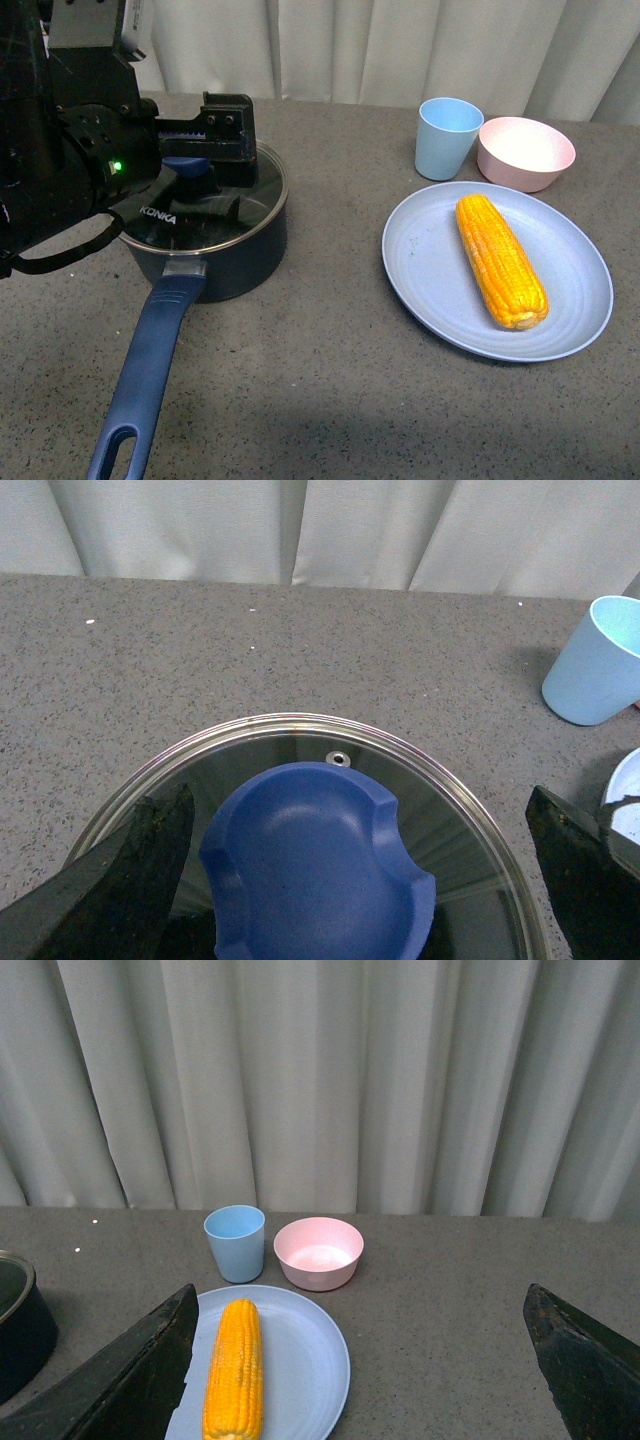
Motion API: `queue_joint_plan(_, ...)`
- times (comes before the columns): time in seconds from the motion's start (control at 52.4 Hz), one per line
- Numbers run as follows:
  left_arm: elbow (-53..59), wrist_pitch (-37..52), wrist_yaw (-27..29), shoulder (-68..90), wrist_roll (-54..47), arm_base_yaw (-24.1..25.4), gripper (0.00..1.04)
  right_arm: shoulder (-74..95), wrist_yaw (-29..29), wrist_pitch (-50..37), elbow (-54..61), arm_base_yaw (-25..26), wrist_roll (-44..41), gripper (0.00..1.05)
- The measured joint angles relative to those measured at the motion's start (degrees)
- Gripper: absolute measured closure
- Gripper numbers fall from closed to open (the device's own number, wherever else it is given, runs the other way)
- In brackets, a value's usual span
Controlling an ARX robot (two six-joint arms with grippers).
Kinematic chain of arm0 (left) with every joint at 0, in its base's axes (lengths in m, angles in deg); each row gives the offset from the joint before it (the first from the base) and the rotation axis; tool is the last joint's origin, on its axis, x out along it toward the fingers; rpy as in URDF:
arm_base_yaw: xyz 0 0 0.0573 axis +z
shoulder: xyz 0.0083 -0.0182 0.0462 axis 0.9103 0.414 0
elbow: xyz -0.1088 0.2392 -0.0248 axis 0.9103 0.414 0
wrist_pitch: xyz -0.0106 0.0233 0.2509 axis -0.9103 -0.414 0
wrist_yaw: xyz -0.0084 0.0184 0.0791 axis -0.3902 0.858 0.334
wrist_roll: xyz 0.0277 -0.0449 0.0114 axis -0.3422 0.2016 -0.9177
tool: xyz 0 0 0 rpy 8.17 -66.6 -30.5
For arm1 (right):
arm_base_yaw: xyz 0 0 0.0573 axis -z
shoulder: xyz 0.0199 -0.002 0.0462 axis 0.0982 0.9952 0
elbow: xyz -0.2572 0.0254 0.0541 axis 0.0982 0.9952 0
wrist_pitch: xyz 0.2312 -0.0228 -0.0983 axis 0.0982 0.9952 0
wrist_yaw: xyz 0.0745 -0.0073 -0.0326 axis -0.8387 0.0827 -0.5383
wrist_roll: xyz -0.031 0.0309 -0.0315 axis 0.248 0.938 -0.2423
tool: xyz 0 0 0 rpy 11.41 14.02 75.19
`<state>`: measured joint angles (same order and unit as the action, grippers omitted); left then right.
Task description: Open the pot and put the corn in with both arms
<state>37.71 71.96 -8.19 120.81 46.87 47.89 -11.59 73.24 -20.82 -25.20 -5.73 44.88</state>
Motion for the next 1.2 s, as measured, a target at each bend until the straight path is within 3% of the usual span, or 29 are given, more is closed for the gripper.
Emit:
queue_joint_plan(0.535, -1.86, -1.11, 0.61, 3.34, -0.5, 0.02, 0.07, 0.0, 0.0, 0.0, 0.0, 0.0, 0.0, 0.09)
queue_joint_plan(0.764, -1.9, -1.09, 0.87, 3.54, -0.96, 0.52, 0.42, 0.0, 0.0, 0.0, 0.0, 0.0, 0.0, 0.09)
queue_joint_plan(1.203, -1.25, -1.01, -1.62, -0.59, -0.7, 1.75, 0.44, 0.0, 0.0, 0.0, 0.0, 0.0, 0.0, 0.09)
